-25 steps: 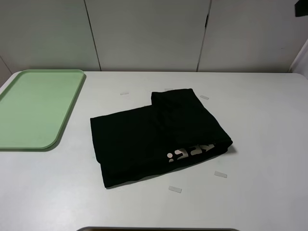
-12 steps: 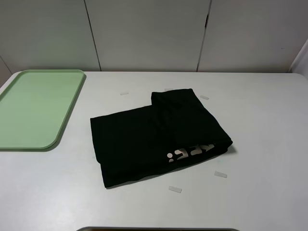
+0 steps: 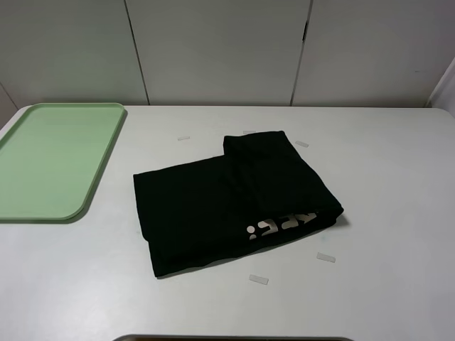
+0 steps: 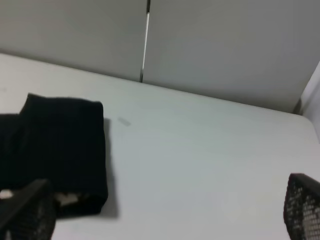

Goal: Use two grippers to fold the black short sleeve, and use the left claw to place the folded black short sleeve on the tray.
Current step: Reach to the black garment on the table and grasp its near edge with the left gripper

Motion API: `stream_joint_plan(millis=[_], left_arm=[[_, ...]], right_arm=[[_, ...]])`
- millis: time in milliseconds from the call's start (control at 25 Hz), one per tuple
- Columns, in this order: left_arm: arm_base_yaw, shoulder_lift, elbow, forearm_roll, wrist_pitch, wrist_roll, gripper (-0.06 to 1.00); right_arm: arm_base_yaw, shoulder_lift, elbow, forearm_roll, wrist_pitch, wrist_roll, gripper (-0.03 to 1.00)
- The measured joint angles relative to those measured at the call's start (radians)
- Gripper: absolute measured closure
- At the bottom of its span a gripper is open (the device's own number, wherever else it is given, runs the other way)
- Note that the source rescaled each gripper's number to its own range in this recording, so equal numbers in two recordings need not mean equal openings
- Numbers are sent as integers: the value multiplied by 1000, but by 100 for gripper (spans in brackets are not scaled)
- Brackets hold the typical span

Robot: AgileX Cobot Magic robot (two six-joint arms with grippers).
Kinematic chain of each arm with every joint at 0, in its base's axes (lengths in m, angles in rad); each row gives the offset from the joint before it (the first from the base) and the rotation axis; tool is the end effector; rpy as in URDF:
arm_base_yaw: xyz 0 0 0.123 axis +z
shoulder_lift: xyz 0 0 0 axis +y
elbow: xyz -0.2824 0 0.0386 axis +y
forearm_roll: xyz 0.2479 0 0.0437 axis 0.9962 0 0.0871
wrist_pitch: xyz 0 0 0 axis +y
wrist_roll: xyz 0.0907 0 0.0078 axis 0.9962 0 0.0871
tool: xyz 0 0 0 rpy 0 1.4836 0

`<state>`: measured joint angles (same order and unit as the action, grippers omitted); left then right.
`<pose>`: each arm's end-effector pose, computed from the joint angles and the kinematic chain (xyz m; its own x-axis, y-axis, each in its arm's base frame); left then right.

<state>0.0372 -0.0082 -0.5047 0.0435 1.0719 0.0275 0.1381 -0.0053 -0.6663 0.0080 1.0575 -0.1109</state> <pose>-0.0073 0.0032 0.2776 -0.4567 0.0313 -0.8891 -0.0492 0.9970 0.0604 -0.0286 -0.0033 0.3217 -0.2744 -0.1459 -0.9505 -0.1745 0.9796 -0.1000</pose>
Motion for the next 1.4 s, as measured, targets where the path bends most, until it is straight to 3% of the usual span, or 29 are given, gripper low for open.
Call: stream_joint_plan(millis=[200, 560, 920, 1400], left_arm=[[0, 0, 0, 0, 0, 0, -5], [0, 0, 0, 0, 0, 0, -5], [0, 0, 0, 0, 0, 0, -5], [0, 0, 0, 0, 0, 0, -5]], right_arm=[[22, -2, 57, -8, 72, 1, -3], [27, -2, 132, -21, 95, 20, -3], [28, -2, 174, -48, -26, 21, -3], [32, -2, 176, -8, -32, 48, -3]])
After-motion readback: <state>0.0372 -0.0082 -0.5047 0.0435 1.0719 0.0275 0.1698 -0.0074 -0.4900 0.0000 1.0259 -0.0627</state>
